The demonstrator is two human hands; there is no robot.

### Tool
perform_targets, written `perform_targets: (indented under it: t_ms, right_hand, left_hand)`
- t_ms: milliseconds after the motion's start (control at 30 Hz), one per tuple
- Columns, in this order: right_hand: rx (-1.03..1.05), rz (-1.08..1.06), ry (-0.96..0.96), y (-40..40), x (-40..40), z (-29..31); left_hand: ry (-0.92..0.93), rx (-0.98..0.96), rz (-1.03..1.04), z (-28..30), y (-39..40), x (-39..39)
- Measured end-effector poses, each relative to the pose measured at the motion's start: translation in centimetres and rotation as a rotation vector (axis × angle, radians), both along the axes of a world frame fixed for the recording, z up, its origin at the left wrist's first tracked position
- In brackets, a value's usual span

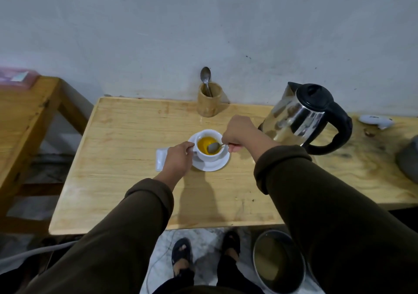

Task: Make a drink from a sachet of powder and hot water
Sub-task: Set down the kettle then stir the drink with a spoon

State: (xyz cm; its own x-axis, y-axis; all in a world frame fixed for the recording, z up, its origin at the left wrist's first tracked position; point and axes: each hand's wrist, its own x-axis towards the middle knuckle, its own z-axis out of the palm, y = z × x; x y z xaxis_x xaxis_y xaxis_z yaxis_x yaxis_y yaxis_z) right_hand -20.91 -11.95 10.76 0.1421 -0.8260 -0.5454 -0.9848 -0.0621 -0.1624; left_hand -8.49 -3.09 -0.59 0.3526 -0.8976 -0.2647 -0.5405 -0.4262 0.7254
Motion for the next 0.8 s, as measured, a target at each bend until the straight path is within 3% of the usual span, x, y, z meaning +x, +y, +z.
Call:
perform_targets:
  t_ms: [167, 367, 600, 800]
  right_hand:
    - [0.127, -0.276, -0.249, -1.0, -0.2, 0.8]
    - [-0.155, -0.319, -0.546, 0.2, -0.8, -1.6]
    - [-0.201, -0.288, -0.564, 1.2, -0.7, -2.7]
    - [-0.252, -0.13, -0.505, 1.0, -0.5, -2.5]
  left_hand:
    - [-0.009, 0.008, -0.001, -0.1, 0.0, 0.1]
    - [0.029, 0.002, 0.016, -0.2, 0.0, 0.2]
    - [-0.008, 0.006, 0.012, 0.1, 0.0, 0.2]
    - [-0.006, 0.005, 0.0, -0.1, -0.1, 0.3]
